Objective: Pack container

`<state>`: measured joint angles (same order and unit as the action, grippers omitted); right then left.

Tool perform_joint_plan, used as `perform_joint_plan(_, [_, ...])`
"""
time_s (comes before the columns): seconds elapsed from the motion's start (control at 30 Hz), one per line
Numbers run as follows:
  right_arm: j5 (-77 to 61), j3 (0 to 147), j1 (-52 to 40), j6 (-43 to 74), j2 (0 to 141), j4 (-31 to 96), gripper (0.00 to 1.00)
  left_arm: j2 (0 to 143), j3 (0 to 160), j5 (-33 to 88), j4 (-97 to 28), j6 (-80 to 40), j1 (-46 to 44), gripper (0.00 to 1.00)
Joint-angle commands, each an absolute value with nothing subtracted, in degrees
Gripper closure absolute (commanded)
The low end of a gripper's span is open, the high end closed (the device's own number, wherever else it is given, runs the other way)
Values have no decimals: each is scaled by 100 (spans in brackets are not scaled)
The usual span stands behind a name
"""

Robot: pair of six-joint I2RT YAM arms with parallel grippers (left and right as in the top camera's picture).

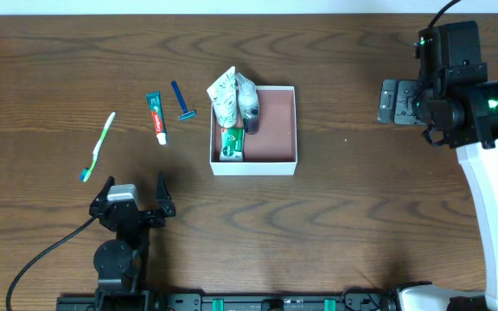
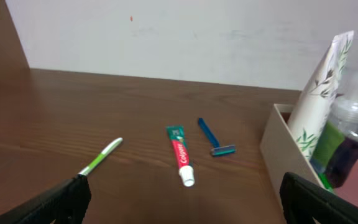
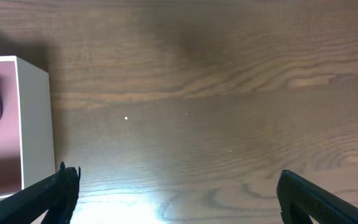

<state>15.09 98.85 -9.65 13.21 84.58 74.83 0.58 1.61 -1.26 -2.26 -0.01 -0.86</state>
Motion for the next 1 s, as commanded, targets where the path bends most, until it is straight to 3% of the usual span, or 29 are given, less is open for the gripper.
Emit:
perform_joint_plan(0.0, [1588, 9950, -939, 1411, 8427, 7603, 1, 19, 23, -344, -388, 298, -69, 2])
perform_joint_plan(0.47, [1588, 9950, -939, 1413, 8427, 7631, 1, 19, 23, -285, -384, 180, -69, 2])
perform_joint_plan(0.97, [1588, 9950, -939, 1413, 8427, 7629, 1, 27, 25, 2423, -239, -198, -69, 2])
